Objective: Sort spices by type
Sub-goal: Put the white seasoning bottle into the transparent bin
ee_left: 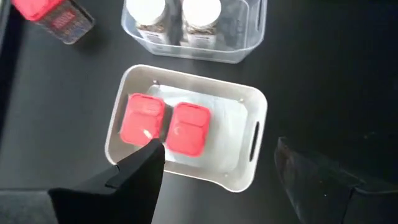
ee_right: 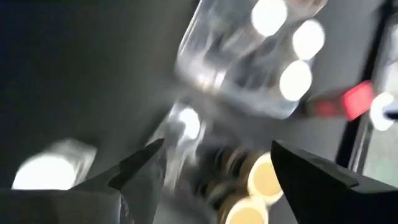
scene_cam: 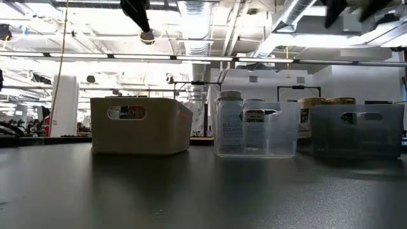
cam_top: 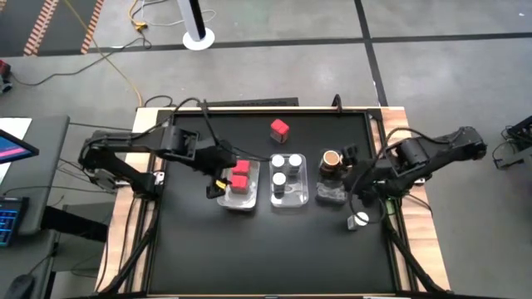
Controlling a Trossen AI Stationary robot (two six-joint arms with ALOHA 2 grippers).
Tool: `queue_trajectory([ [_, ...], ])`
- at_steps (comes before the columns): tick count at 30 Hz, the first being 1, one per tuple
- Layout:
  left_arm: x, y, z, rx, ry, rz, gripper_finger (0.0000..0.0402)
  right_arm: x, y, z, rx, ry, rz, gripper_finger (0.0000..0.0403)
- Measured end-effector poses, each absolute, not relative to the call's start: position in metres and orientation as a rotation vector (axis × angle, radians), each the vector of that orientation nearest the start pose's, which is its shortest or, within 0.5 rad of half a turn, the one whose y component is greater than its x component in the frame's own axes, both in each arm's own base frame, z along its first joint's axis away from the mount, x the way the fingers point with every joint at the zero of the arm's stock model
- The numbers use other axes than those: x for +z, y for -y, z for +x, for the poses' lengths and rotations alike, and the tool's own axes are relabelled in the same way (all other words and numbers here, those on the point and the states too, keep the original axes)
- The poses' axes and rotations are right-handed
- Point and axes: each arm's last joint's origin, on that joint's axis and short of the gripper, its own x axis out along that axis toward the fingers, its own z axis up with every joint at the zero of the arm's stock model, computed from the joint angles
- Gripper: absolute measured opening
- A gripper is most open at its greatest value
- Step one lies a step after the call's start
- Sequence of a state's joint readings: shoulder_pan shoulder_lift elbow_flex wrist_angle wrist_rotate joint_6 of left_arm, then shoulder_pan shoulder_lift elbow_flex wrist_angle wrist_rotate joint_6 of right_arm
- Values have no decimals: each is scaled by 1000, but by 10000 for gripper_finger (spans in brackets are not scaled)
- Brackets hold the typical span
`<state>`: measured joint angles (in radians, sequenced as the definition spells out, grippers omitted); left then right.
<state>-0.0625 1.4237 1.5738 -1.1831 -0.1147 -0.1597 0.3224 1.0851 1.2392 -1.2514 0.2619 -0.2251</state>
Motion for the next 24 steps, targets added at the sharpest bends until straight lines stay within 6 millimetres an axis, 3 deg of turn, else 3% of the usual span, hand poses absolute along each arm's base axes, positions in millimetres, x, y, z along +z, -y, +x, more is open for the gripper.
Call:
queue_trajectory([
  [4, 377, 25, 268, 77, -984, -40, 293, 340, -54, 157, 256, -1239, -586, 315],
  [8, 374, 40, 268, -34, -975, -4, 293, 336, -63, 144, 333, -1345, -543, 315],
  [12, 374, 54, 269, -95, -945, 30, 293, 332, -78, 134, 412, -1359, -564, 315],
  [16, 360, 58, 269, -126, -859, 49, 293, 323, -93, 127, 497, -1373, -655, 315],
  [24, 328, 53, 243, -121, -707, -32, 293, 315, -112, 126, 671, -1365, -860, 315],
])
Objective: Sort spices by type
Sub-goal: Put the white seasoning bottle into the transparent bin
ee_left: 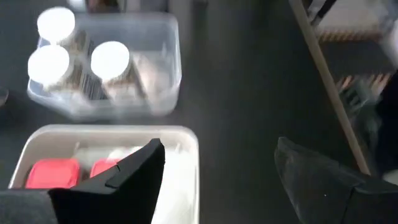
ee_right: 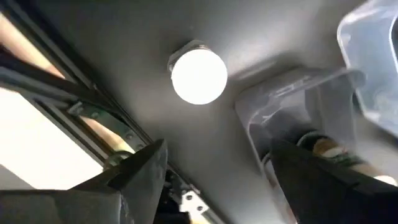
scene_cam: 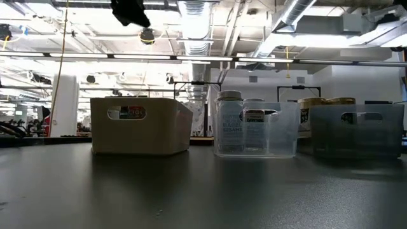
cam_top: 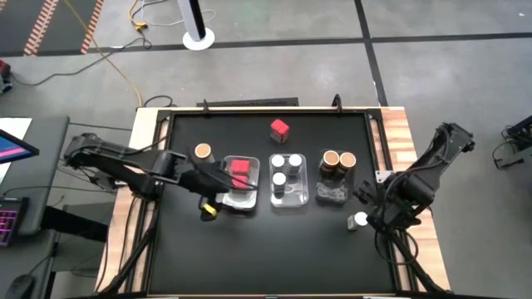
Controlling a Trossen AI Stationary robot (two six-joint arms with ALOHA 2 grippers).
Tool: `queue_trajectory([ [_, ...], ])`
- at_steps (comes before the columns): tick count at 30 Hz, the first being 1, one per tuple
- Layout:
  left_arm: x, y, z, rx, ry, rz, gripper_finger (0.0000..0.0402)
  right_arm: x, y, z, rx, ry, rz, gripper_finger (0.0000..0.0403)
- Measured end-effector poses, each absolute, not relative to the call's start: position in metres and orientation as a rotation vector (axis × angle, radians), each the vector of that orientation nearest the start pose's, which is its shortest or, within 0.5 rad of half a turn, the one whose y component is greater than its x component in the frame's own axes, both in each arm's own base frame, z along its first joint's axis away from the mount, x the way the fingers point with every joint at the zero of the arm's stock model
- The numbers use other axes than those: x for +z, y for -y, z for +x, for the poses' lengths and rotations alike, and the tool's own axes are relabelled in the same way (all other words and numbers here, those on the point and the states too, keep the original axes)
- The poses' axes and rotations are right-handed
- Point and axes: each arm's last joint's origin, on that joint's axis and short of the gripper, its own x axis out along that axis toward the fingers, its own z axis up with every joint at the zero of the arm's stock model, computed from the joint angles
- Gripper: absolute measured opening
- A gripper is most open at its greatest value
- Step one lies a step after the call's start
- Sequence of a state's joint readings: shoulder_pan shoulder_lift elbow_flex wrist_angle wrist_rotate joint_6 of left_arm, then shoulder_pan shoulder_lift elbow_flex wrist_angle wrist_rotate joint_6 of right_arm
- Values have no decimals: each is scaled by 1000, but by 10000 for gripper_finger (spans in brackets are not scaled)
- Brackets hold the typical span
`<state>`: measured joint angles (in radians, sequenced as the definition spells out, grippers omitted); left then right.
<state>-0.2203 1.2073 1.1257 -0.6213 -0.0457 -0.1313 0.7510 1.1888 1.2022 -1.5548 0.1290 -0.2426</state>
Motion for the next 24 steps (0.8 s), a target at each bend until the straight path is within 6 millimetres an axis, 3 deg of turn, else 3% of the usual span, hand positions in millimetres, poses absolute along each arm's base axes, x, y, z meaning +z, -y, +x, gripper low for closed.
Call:
queue_trajectory([
  [5, 316, 50, 226, -142, -534, -89, 293, 315, -115, 129, 761, -1306, -949, 315],
  [11, 306, 47, 213, -137, -510, -113, 293, 315, -116, 130, 838, -1254, -1030, 315],
  [24, 314, 45, 205, -155, -461, -56, 293, 307, -123, 138, 840, -1306, -1046, 315],
])
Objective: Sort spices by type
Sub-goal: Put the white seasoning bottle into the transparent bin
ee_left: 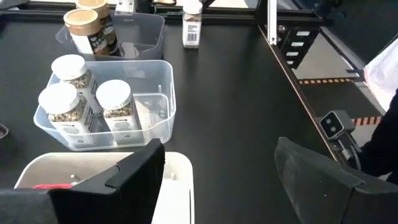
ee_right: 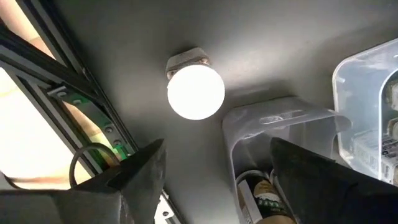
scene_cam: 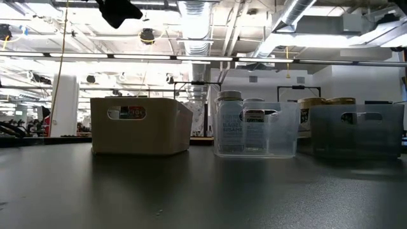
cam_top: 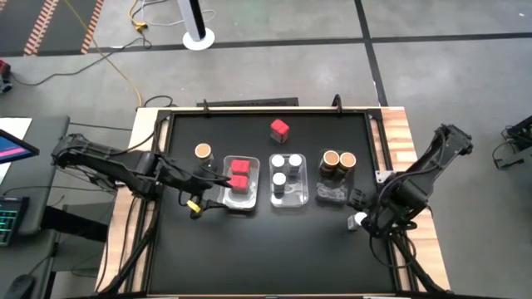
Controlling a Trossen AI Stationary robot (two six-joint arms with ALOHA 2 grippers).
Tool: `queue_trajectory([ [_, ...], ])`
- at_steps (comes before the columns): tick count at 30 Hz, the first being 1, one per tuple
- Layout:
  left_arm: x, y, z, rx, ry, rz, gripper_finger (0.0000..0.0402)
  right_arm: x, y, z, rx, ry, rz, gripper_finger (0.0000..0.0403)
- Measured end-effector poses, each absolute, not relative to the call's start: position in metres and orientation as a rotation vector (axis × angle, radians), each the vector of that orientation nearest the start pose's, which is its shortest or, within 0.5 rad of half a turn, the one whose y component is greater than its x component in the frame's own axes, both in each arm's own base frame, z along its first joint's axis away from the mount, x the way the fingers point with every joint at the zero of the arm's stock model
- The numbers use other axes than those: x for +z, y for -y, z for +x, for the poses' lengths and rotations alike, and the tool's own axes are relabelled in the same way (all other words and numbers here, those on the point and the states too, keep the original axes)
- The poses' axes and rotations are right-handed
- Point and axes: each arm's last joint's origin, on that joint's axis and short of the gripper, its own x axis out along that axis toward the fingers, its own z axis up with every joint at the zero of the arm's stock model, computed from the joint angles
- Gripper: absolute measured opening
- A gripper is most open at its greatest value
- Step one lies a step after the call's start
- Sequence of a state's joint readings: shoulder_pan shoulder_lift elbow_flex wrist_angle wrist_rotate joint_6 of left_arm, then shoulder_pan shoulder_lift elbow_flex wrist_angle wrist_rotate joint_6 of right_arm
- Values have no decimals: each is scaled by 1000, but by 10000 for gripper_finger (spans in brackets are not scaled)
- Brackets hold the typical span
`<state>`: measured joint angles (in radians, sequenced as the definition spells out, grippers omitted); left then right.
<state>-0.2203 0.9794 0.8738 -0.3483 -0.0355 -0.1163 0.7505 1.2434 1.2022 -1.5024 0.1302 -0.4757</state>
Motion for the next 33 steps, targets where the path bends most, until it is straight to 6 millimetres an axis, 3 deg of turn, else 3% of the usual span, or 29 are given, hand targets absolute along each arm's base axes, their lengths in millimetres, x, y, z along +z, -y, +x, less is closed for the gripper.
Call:
queue_trajectory([
  [12, 314, 45, 205, -156, -462, -50, 293, 298, -130, 148, 804, -1357, -1020, 315],
  [22, 314, 45, 205, -146, -465, -91, 293, 299, -133, 143, 845, -1333, -1057, 315],
  [27, 314, 45, 205, -137, -466, -129, 293, 288, -135, 136, 909, -1330, -1131, 315],
  [33, 314, 45, 205, -130, -468, -159, 293, 284, -131, 129, 872, -1316, -1099, 315],
])
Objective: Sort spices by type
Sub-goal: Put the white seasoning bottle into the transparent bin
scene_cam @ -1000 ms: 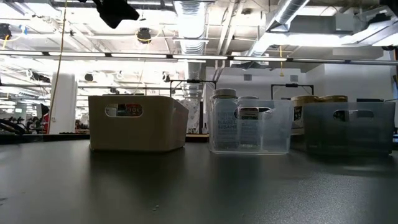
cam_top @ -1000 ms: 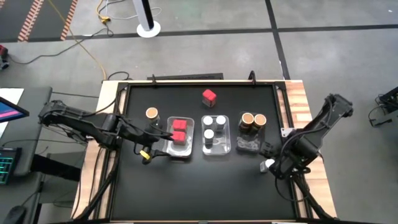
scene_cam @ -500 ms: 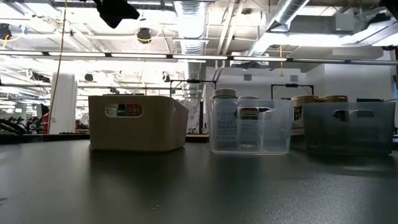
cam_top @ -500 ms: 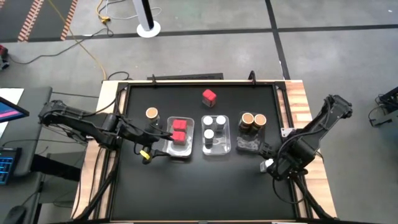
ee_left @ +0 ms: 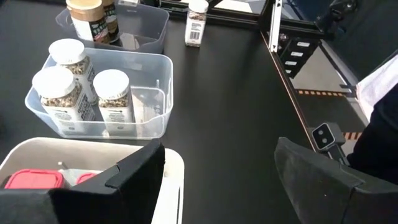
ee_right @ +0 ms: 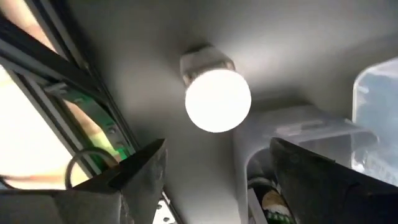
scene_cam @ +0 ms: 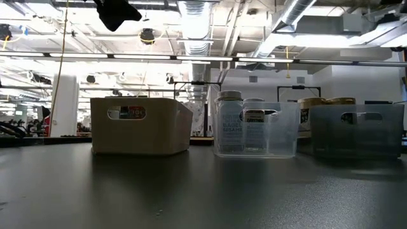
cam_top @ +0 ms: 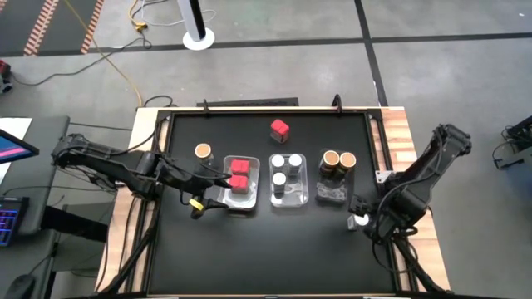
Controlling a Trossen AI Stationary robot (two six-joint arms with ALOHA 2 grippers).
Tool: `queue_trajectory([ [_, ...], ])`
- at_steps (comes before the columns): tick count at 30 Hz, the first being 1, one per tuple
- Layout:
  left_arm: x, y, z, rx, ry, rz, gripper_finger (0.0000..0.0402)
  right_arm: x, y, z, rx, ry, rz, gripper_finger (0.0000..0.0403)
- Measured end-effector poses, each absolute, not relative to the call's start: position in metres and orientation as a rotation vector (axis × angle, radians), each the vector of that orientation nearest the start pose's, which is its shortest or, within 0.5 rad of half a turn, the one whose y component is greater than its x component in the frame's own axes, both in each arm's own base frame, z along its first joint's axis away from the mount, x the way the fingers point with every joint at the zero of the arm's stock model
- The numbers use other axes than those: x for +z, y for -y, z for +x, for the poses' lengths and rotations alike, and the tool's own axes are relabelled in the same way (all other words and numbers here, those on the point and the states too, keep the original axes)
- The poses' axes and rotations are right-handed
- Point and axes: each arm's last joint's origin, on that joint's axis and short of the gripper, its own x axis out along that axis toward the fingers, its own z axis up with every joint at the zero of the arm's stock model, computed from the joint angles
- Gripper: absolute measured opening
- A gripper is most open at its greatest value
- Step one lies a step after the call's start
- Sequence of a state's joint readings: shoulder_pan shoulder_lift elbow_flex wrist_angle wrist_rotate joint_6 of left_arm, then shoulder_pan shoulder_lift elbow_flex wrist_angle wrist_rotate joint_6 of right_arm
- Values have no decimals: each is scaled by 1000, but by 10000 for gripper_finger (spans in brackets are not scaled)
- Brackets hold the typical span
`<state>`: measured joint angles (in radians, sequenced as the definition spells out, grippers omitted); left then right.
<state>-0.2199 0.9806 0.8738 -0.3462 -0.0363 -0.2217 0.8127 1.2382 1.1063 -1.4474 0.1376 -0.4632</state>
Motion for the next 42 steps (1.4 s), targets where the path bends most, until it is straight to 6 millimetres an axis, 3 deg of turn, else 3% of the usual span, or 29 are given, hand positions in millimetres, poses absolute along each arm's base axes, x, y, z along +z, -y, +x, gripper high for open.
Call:
queue_trajectory([
  [16, 314, 41, 206, -118, -462, -123, 293, 279, -124, 130, 879, -1213, -1152, 315],
  [23, 314, 41, 206, -119, -462, -119, 293, 278, -127, 129, 1009, -1178, -1133, 315],
  [42, 314, 41, 206, -116, -461, -119, 293, 251, -125, 127, 1143, -1051, -1174, 315],
])
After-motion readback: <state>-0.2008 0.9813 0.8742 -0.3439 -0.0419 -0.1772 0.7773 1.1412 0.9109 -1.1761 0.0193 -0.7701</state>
